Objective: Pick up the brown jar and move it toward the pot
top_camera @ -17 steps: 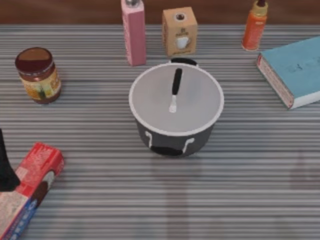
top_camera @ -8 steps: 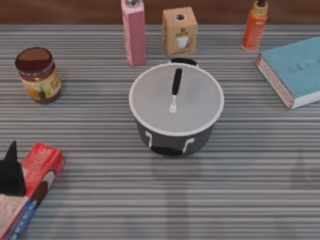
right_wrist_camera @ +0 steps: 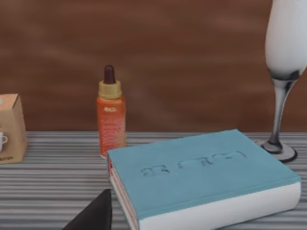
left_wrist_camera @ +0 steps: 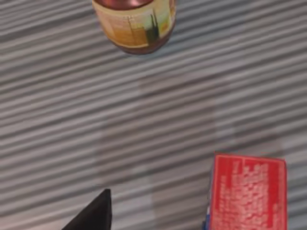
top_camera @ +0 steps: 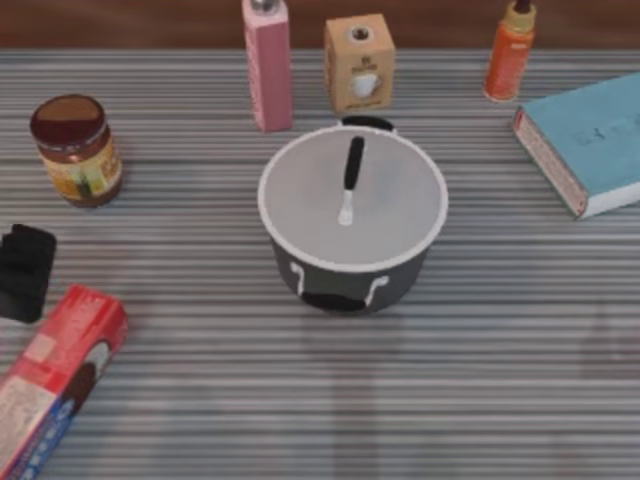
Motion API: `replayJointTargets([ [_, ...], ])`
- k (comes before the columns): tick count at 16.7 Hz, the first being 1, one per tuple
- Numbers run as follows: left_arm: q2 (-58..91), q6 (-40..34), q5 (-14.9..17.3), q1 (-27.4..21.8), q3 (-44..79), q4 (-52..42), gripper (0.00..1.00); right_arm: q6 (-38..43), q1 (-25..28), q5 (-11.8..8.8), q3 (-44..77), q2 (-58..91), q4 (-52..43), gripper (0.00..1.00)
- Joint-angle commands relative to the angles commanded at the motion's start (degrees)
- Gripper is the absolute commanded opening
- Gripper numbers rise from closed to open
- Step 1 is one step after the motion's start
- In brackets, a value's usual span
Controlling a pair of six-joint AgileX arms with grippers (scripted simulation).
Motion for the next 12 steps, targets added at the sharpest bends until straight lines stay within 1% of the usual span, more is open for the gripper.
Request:
replayJointTargets([
  [6, 30.7, 11.0, 1.1, 0.0, 36.6, -16.6, 1.0, 0.0, 0.0, 0.0, 0.0, 0.0, 0.0, 1.0],
  [12, 61.1, 21.2, 0.8, 0.8, 71.8, -31.9, 1.0, 0.0, 0.0, 0.0, 0.0, 0.0, 0.0, 1.0],
])
